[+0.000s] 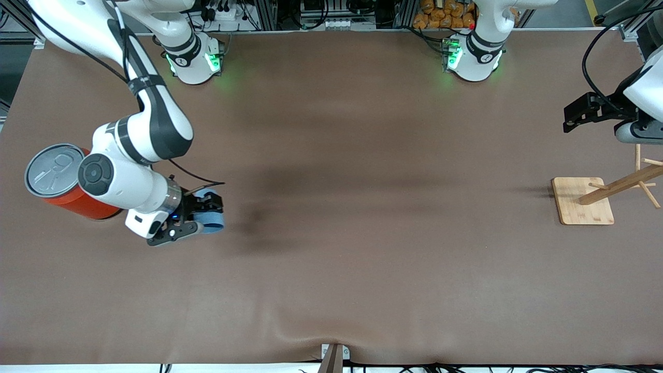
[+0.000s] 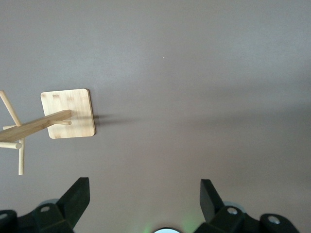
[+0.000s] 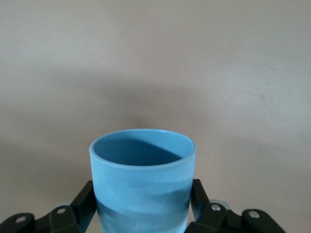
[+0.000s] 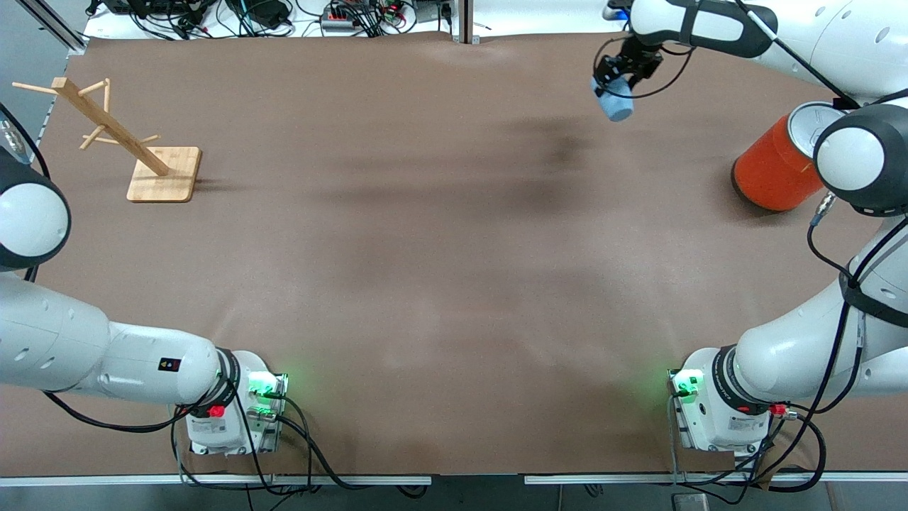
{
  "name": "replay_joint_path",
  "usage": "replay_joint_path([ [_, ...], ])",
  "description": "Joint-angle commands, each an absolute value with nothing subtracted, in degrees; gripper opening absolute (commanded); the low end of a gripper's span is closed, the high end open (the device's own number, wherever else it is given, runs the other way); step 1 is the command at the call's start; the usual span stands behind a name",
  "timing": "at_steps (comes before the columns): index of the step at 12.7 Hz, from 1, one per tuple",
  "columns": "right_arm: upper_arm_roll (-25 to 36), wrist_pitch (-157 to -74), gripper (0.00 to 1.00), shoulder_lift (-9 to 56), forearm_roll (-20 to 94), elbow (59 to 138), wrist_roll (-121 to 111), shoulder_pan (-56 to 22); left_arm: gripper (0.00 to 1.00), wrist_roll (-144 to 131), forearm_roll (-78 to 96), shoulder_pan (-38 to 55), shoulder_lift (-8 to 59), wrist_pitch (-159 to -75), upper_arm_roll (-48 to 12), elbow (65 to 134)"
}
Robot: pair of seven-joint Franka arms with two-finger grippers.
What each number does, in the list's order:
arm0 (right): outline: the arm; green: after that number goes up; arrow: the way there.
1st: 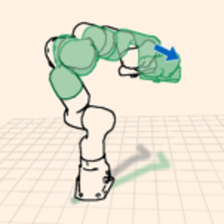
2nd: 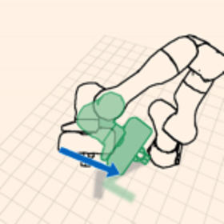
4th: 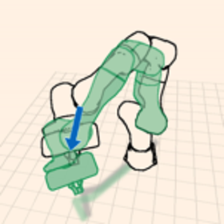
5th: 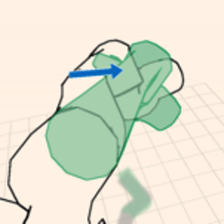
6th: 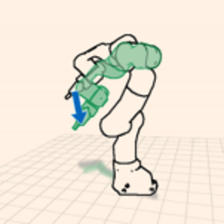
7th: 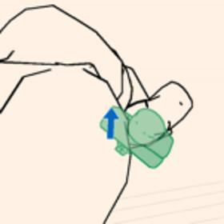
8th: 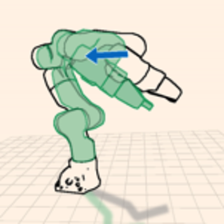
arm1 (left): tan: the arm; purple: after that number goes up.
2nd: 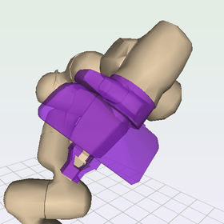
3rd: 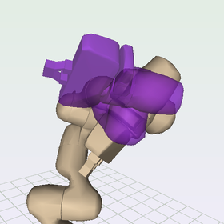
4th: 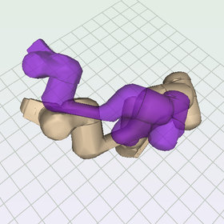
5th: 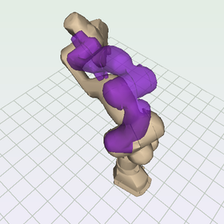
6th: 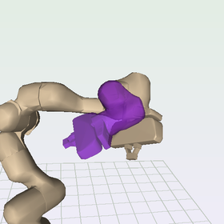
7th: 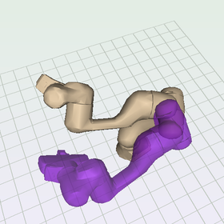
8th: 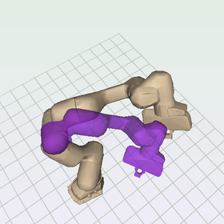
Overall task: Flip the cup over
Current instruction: 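Lift the blue cup with the right gripper toward the table middle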
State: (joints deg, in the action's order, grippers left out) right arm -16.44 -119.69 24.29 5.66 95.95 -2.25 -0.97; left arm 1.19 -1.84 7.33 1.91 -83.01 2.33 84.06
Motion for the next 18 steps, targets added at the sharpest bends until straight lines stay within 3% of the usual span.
replay_joint_path([
  [1, -19.8, -118.7, 0.0, 25.6, 6.6, 91.4, 4.5, -2.7, 1.0, 1.2, -1.1, 7.2, 2.3, -83.1, 2.3, 83.3],
  [3, -24.1, -118.7, 0.0, 27.3, 6.6, 89.7, 6.6, -3.0, 1.0, 1.1, -1.1, 7.2, 2.3, -83.1, 2.3, 83.3],
  [9, -25.7, -112.3, 0.0, 31.0, 4.1, 81.3, 0.8, -11.1, 1.0, 1.2, -1.1, 7.2, 2.3, -83.1, 2.3, 83.3],
  [13, -25.7, -113.1, 0.0, 34.4, -11.7, 81.2, -14.0, -18.8, 1.0, 1.2, -1.1, 7.2, 2.3, -83.1, 2.3, 83.3],
  [18, -25.6, -118.6, 0.0, 37.9, -23.8, 81.5, -22.2, -26.3, 1.0, 1.2, -1.1, 7.2, 2.3, -83.1, 2.3, 83.3],
])
